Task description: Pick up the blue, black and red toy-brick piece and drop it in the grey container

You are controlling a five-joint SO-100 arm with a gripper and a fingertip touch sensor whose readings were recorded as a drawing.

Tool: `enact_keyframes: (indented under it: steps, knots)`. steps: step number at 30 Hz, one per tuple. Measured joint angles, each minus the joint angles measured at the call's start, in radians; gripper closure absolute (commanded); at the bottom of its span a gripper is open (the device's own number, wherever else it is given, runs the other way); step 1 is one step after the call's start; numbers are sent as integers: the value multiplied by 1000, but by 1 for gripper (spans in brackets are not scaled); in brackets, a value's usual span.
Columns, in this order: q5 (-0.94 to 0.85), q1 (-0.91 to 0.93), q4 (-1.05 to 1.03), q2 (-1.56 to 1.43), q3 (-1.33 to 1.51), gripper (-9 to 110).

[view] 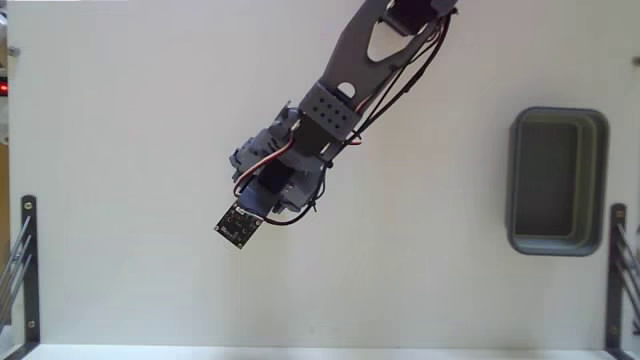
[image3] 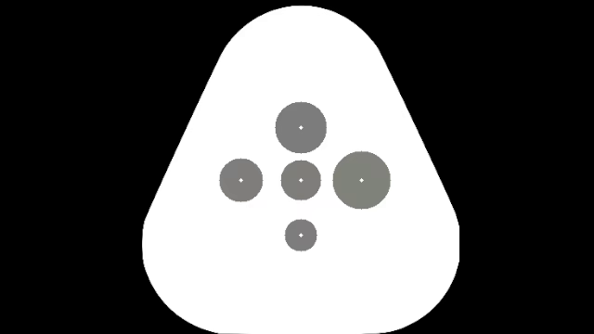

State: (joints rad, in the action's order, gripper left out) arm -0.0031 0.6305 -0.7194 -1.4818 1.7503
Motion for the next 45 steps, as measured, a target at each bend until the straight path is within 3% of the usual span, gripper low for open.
enact_keyframes:
  steps: [45]
  knots:
    - [2,0,-35,0,-12,48]
